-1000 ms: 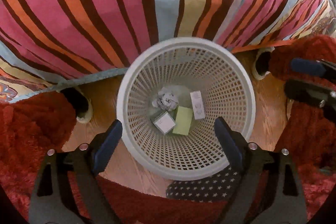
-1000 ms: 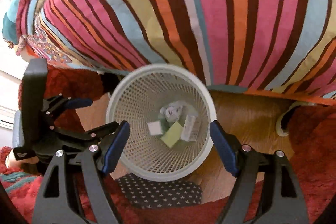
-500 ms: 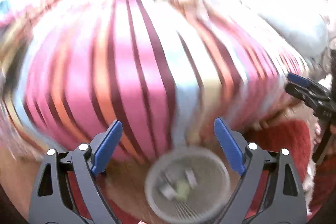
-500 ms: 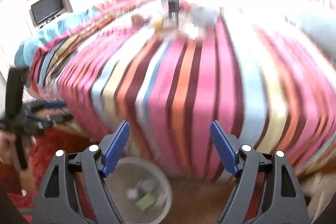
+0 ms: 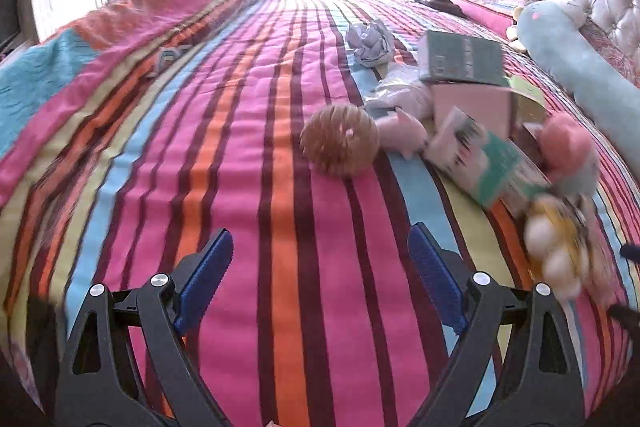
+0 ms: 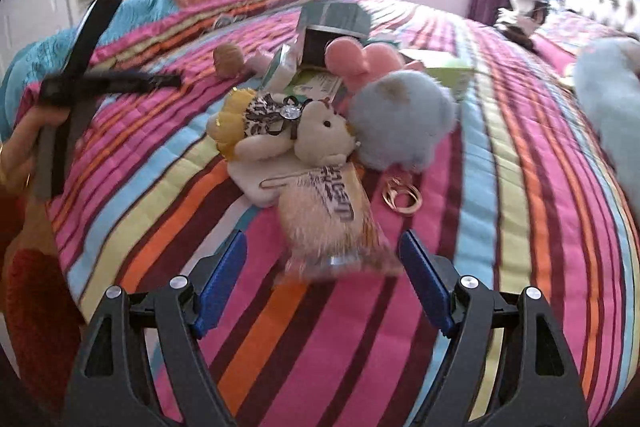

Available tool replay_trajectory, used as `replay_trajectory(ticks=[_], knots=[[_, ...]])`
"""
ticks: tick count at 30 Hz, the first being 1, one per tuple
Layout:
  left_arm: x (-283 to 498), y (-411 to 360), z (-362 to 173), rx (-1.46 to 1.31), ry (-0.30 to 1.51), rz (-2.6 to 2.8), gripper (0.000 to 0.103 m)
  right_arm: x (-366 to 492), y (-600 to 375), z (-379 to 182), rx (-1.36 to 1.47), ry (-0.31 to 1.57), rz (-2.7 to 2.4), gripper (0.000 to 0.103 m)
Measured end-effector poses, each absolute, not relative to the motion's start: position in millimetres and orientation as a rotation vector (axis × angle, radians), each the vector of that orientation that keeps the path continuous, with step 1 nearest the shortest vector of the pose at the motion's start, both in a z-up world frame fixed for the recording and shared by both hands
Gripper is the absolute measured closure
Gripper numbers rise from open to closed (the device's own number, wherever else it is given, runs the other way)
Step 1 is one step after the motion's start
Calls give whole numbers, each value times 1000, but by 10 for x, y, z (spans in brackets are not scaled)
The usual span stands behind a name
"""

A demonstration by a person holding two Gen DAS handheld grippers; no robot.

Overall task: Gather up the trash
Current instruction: 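Grasp brown bun with left tool while right tool grasps wrapped sesame bun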

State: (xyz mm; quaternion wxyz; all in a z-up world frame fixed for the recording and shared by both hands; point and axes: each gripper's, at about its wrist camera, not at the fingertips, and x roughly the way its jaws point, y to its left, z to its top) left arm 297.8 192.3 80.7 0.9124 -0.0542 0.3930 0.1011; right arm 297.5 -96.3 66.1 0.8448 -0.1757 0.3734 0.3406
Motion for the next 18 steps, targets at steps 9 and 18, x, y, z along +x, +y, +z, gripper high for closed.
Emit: replay_trajectory(ticks=[9,18], knots=[[3647,2029,663,-68,829,197,16,3130,-989,516,-344,846,762,28],[3933,2105,513,-128,898,209,24,3116,-880,515,-384,835,739,32]])
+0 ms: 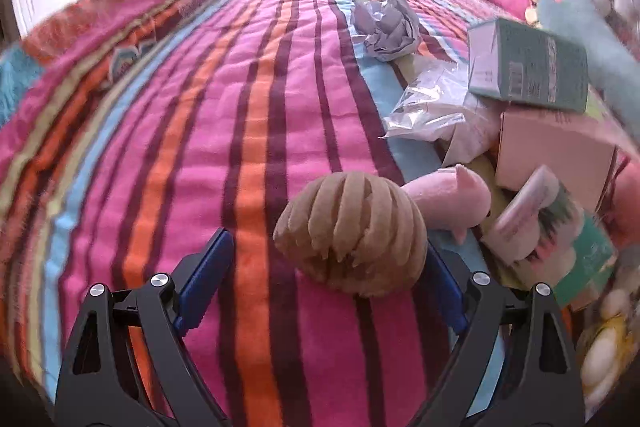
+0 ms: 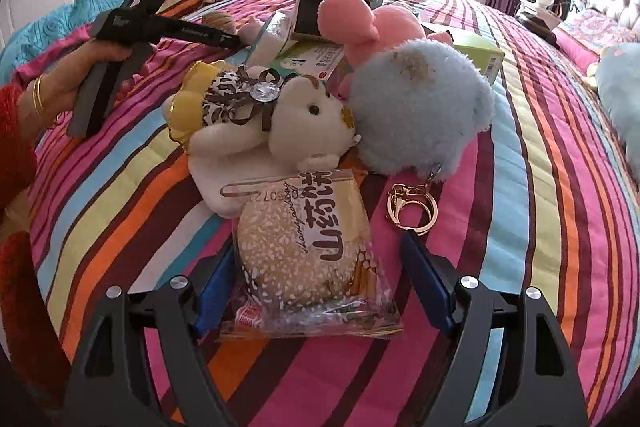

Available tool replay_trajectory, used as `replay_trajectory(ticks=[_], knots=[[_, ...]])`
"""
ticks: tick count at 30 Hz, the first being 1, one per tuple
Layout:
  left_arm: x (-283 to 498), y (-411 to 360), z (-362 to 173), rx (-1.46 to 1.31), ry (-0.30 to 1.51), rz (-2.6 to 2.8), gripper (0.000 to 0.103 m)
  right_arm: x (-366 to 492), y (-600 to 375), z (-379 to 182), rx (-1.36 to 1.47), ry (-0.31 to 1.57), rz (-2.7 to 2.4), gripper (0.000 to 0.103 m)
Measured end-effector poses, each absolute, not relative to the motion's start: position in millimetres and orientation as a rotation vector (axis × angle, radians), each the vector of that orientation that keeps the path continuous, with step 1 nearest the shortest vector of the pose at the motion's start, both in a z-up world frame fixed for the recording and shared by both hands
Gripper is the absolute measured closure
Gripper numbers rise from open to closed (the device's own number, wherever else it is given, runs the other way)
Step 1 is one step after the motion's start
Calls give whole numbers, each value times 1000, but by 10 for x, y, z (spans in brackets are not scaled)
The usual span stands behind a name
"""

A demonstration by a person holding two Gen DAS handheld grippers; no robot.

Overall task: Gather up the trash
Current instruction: 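Grasp brown bun with left tool while right tool grasps wrapped sesame bun, then drop both buns into the wastebasket by opening both tools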

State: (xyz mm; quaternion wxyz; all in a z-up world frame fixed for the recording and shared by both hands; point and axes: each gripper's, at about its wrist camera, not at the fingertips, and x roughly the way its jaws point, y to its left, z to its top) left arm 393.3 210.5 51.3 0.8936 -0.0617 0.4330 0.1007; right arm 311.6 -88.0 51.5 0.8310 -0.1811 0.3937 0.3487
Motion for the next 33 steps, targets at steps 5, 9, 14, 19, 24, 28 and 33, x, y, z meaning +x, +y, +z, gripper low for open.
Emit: replay_trajectory(ticks=[5,9,14,19,24,28,33], knots=[[3877,2069,578,-130,895,188,50,3007,-947,570,-316,832,723,49],[3712,2093,626,-163,864,172,50,2904,-1056,612,-246,840,719,50],[3260,2129,763,-254,797,126,50,2718,-1183,736,-183,820,699,50],[2473,1937,982,-267,717,42,50,2212,-1342,996,-121,752,712,50],[1411,1568,1055,-250,692,-44,50,1368,-1476,1064,-72,730,778,50],[501,1209,823,-273,742,-100,50,807,-1503,847,-52,812,800,50],[-320,646,146,-277,934,-178,50,437,-1450,151,-24,1040,771,50]])
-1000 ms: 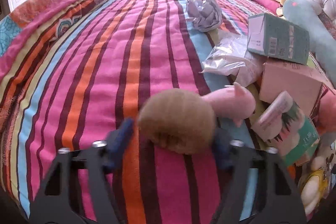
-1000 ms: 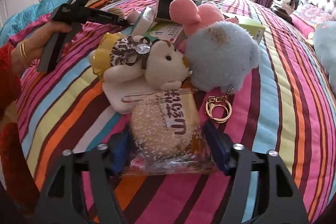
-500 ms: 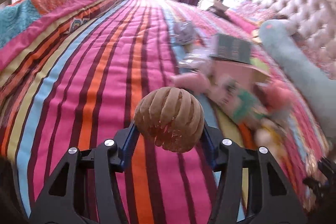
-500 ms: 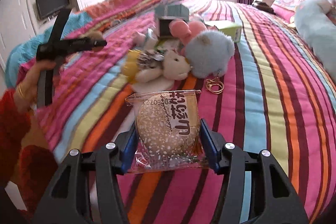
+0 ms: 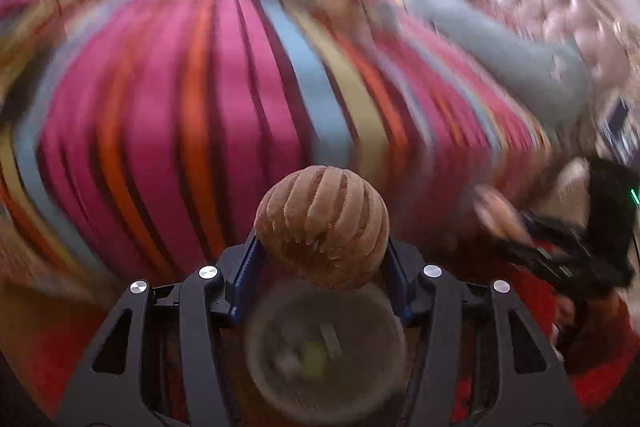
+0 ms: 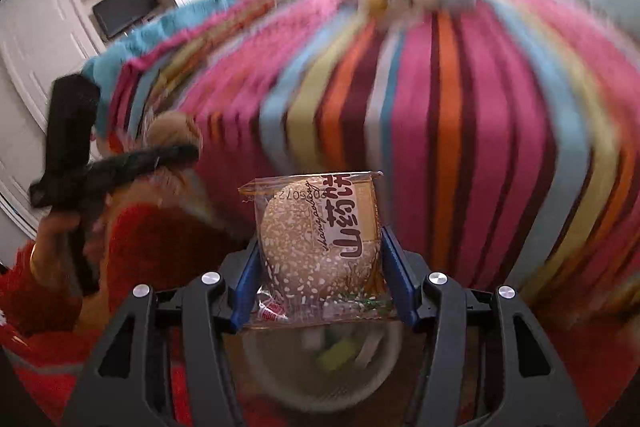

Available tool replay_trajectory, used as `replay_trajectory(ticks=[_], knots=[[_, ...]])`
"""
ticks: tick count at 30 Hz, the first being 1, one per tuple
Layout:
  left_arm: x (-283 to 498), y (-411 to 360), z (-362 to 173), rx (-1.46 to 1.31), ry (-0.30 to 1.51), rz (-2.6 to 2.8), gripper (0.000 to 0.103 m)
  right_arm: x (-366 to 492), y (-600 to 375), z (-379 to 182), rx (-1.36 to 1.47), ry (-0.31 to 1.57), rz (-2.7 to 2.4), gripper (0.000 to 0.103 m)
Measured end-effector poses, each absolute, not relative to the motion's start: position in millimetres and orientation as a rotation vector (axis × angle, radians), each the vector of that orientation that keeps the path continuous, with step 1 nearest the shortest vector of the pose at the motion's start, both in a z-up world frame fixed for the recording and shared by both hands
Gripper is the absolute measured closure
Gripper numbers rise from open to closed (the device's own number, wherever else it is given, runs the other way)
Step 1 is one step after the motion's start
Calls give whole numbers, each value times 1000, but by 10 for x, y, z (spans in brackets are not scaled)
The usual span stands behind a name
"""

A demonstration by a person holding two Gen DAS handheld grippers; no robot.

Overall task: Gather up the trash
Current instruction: 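Drop both buns into the wastebasket by opening both tools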

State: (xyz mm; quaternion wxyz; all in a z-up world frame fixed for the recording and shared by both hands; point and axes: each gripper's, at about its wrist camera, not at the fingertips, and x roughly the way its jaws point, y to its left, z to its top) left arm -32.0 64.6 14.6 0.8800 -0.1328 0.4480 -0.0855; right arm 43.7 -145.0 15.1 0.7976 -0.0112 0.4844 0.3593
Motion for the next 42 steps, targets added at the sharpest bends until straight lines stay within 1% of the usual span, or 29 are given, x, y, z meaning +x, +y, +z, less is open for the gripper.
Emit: replay_trajectory(ticks=[4,6,9,12,15,16,17,18,19,29,32,37,42], knots=[[-538,223,-667,-151,1186,-176,50,384,-1348,-410,-34,1201,748,50],[-557,91,-990,-129,1292,-182,50,371,-1271,-592,-64,1249,743,50],[-533,-2,-1193,-122,1342,-200,50,347,-1196,-674,-88,1280,750,50],[-464,-54,-1253,-101,1354,-209,50,356,-1131,-680,-113,1284,756,50],[-432,-87,-1307,-115,1374,-224,47,383,-1097,-693,-125,1282,747,49],[-421,-63,-1322,-112,1382,-220,39,358,-1087,-725,-129,1288,744,46],[-437,-62,-1343,-98,1390,-207,30,277,-1154,-777,-132,1288,737,38],[-417,-56,-1359,-83,1393,-191,19,276,-1160,-770,-138,1279,724,35],[-422,-54,-1349,-73,1383,-178,19,257,-1178,-763,-142,1272,719,32],[-427,-12,-1248,-97,1351,-156,19,311,-1328,-770,-92,1260,658,32],[-421,24,-1147,-85,1306,-142,19,318,-1364,-725,-78,1249,645,32],[-340,163,-684,-116,1170,-136,19,399,-1485,-402,-17,1172,652,32],[24,352,114,-108,978,-156,19,713,-1649,253,19,961,640,32]])
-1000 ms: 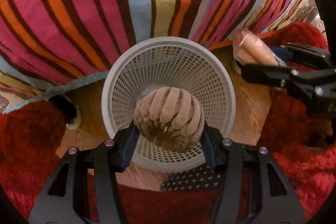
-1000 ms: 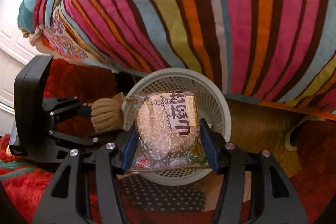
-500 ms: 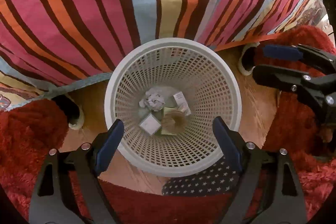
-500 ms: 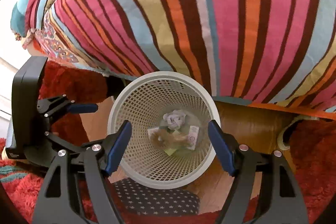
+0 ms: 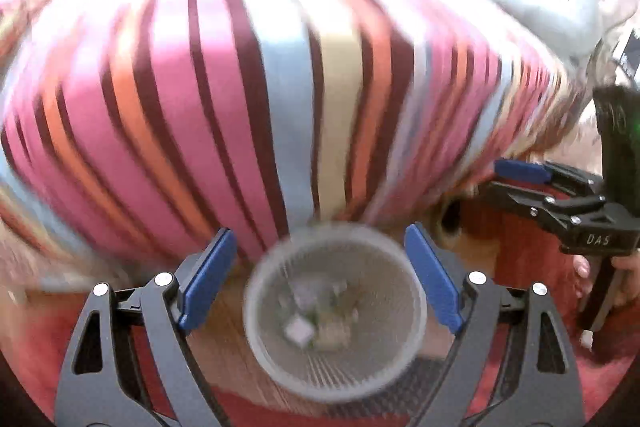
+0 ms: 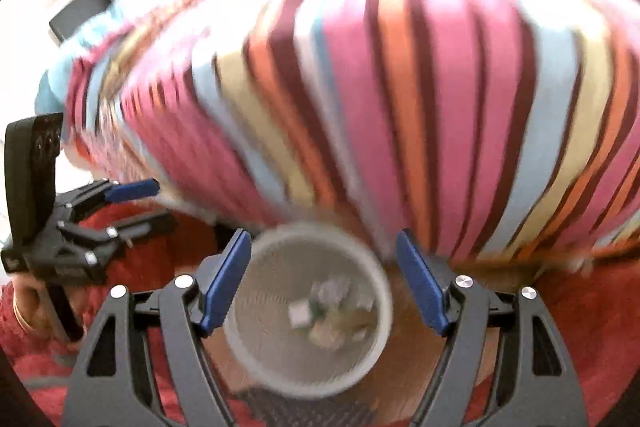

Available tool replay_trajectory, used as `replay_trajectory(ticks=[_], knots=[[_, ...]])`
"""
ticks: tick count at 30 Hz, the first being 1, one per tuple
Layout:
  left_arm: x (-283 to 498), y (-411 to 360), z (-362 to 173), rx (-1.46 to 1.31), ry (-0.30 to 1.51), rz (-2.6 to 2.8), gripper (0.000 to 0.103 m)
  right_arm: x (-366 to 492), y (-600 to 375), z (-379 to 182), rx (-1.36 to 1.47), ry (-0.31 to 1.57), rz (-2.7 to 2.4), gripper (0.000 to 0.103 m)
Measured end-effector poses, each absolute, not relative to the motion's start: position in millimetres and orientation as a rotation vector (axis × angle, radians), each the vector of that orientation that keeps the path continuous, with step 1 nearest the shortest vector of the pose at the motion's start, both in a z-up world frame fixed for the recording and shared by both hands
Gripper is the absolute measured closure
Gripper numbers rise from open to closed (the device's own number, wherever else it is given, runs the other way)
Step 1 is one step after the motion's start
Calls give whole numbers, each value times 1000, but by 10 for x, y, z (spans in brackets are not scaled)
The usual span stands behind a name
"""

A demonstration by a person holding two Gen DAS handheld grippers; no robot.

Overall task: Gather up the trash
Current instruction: 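Drop both buns into the wastebasket by opening both tools, then grasp yellow-dress plush with left tool while right tool grasps blue-pink plush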

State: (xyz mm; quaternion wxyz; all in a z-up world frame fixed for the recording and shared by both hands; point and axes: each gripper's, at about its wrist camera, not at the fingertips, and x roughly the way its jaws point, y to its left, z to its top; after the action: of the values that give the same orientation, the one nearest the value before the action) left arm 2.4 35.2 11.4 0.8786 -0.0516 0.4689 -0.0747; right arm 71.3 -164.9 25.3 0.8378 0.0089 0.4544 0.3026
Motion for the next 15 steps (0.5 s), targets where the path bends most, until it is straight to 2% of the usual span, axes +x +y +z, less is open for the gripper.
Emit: replay_trajectory(ticks=[3,4,6,11,15], knots=[[429,432,546,-67,853,-161,19,1067,-1712,569,13,837,604,29],[605,446,663,-49,813,-164,19,1216,-1728,671,8,786,576,21],[922,448,816,-35,759,-183,17,1525,-1742,839,8,693,536,20],[1874,388,927,-28,739,-235,15,2350,-1697,1027,69,671,508,20],[2476,399,857,-39,763,-233,15,3061,-1446,1079,16,692,492,20]])
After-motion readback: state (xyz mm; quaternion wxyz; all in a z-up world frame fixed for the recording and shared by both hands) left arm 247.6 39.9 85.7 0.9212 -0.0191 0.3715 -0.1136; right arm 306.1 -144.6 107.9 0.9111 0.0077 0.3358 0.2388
